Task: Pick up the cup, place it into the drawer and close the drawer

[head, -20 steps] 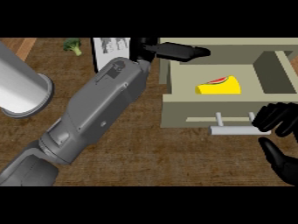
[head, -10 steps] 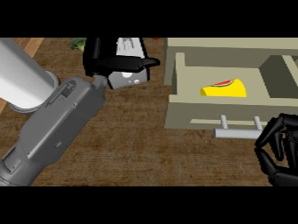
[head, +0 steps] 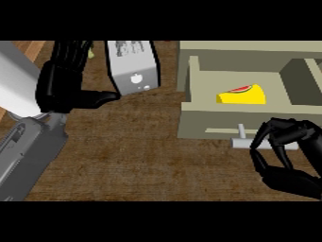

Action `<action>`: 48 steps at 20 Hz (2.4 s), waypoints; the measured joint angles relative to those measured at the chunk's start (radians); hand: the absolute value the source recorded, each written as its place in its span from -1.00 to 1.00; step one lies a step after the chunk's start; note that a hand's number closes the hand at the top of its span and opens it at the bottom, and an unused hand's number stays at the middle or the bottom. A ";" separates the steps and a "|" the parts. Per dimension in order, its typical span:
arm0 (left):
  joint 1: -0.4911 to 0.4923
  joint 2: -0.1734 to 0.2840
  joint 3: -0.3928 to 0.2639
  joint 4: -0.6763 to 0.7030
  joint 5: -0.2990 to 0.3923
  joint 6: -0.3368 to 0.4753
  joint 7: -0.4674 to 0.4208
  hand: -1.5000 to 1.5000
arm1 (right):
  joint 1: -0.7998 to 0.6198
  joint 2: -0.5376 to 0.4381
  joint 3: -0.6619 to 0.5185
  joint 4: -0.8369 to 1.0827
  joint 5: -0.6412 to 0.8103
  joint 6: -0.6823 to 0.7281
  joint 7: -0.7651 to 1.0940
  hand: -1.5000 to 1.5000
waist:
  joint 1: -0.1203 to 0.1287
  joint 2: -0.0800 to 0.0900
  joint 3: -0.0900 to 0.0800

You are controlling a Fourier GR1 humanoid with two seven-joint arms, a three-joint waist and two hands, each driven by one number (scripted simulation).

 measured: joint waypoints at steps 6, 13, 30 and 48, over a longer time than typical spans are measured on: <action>0.156 0.061 0.037 -0.078 0.015 -0.083 -0.032 -1.00 | -0.019 -0.048 0.125 0.107 0.295 -0.054 -0.123 1.00 | 0.004 0.003 0.000; 0.316 0.110 0.111 -0.137 0.016 -0.190 -0.061 -1.00 | -0.122 -0.001 0.203 0.380 0.509 -0.177 -0.225 -1.00 | -0.007 0.005 0.000; 0.461 0.104 0.279 -0.137 -0.008 -0.393 -0.058 -1.00 | -0.514 0.076 0.096 1.167 0.663 -0.337 -0.444 -1.00 | -0.007 0.008 0.000; 0.460 0.078 0.318 -0.103 -0.038 -0.490 -0.049 -1.00 | -0.869 -0.013 -0.049 1.743 0.650 -0.297 -0.724 -1.00 | 0.036 0.015 -0.003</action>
